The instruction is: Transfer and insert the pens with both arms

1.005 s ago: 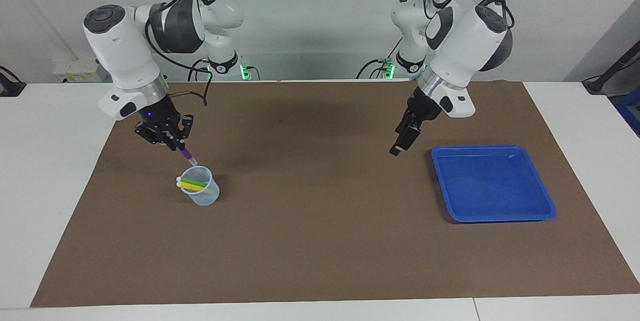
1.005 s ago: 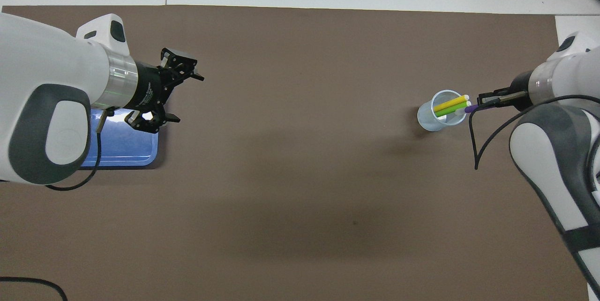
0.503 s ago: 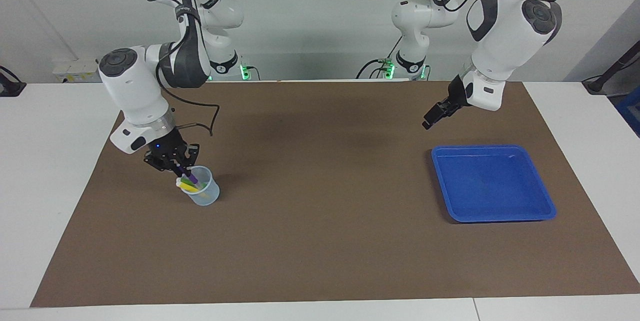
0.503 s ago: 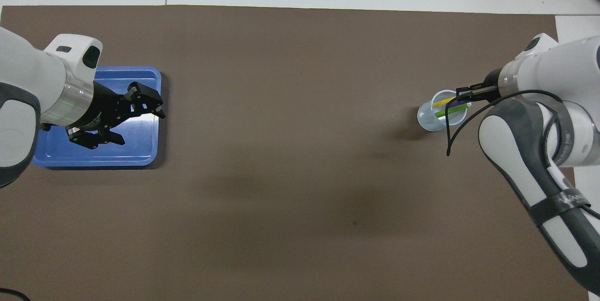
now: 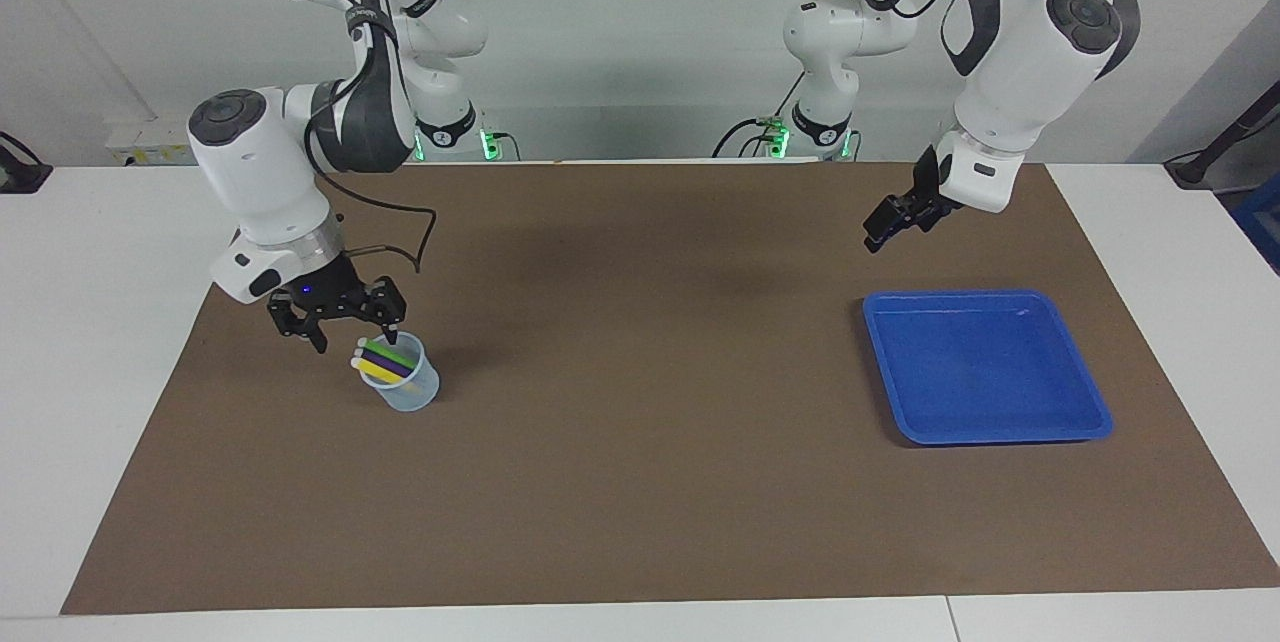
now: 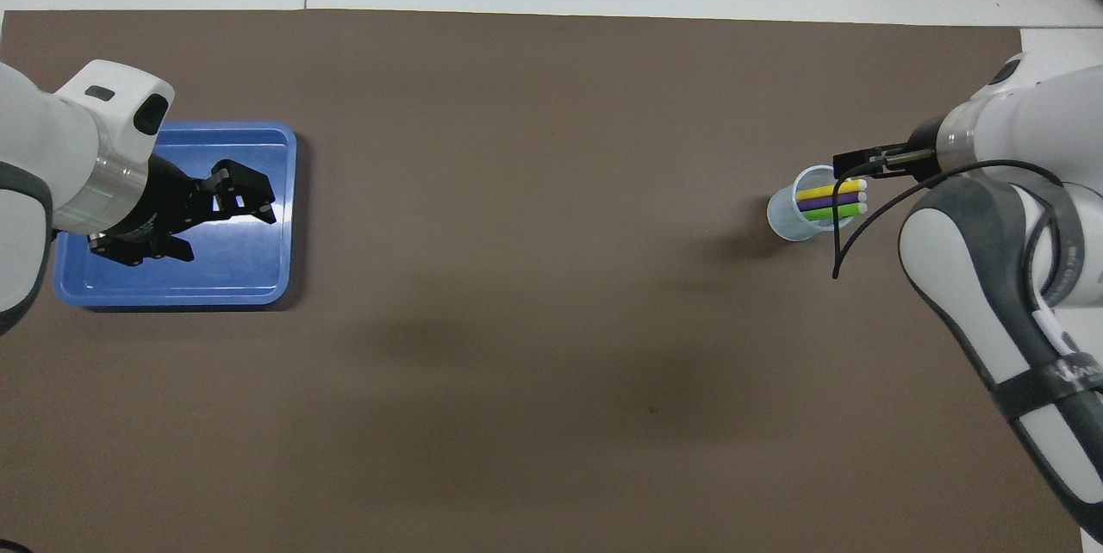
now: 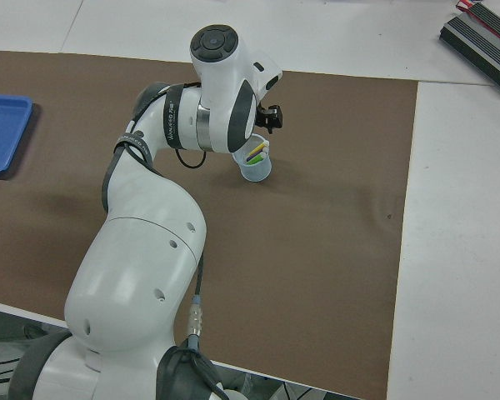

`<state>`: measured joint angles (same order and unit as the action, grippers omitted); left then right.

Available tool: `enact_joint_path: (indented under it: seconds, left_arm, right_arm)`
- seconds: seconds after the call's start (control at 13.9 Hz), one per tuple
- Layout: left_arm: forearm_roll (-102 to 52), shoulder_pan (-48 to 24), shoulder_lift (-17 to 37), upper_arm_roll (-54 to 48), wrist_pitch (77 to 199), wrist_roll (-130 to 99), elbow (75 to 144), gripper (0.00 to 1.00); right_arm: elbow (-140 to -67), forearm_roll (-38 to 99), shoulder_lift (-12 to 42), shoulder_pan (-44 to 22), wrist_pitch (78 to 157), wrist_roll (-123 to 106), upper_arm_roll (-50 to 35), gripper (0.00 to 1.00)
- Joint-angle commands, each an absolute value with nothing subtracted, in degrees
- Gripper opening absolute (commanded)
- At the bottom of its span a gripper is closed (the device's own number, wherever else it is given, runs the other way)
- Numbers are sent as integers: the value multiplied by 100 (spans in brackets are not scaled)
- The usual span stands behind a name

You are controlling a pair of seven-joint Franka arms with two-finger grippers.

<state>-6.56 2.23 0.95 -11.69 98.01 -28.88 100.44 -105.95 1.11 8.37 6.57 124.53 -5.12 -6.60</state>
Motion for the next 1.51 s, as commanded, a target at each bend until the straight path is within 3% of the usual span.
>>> enact_joint_path:
  seconds: [0.0, 0.29, 0.5, 1.44]
  left_arm:
    - [-562, 316, -26, -1213, 9800, -2804, 10134, 100]
    - [-536, 308, -18, -1204, 10099, -2716, 10055, 100]
    - [-536, 316, 9, -1195, 10037, -2585, 9818, 100]
    - [18, 290, -35, -1116, 10063, -879, 9879, 100]
  right_arm:
    - [-10399, 26, 467, 782, 11772, -413, -686, 100]
    - [-9810, 18, 115, 730, 10568, -404, -677, 100]
    - [-9817, 18, -140, 747, 9960, -413, -703, 100]
    - [-9826, 35, -281, 694, 9791, -492, -738, 100]
